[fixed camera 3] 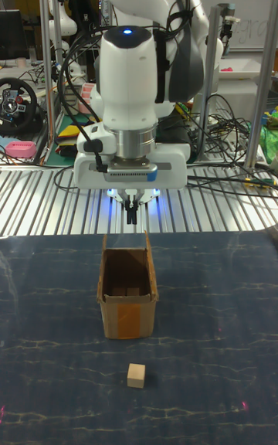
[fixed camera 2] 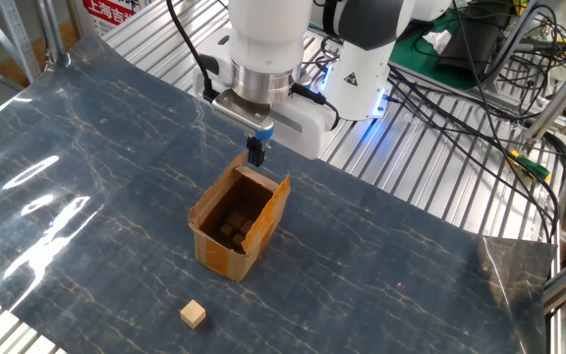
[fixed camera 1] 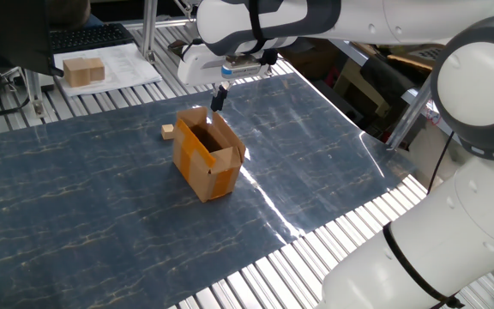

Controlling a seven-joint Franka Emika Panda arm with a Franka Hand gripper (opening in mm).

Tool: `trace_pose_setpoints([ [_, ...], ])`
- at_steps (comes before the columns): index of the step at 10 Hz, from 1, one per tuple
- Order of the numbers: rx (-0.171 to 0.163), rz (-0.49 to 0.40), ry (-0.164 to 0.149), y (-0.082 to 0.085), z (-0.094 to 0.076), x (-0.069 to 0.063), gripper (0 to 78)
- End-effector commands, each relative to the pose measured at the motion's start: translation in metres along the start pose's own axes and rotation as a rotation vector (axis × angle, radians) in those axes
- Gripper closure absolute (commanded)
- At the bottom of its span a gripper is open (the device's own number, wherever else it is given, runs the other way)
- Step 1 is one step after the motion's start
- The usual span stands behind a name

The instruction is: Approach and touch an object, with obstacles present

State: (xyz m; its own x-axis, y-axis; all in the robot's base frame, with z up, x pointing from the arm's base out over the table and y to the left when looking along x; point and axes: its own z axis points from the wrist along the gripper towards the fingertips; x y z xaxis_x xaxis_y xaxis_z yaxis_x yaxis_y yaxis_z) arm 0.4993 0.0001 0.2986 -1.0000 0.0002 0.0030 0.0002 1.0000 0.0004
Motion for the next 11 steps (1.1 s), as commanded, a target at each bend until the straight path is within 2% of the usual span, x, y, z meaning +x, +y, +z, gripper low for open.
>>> trace_pose_setpoints([
  [1, -0.112, 0.215, 0.07, 0.0, 0.0, 0.0, 77.6],
  [2, -0.091, 0.212, 0.069, 0.0, 0.0, 0.0, 77.6],
  [3, 0.001, 0.192, 0.062, 0.0, 0.0, 0.0, 77.6],
  [5, -0.013, 0.197, 0.065, 0.0, 0.0, 0.0, 77.6],
  [8, -0.014, 0.205, 0.07, 0.0, -0.001, -0.003, 77.6],
  [10, -0.025, 0.222, 0.071, 0.0, -0.004, -0.013, 77.6],
  [11, -0.024, 0.226, 0.071, -0.002, -0.008, -0.025, 77.6],
])
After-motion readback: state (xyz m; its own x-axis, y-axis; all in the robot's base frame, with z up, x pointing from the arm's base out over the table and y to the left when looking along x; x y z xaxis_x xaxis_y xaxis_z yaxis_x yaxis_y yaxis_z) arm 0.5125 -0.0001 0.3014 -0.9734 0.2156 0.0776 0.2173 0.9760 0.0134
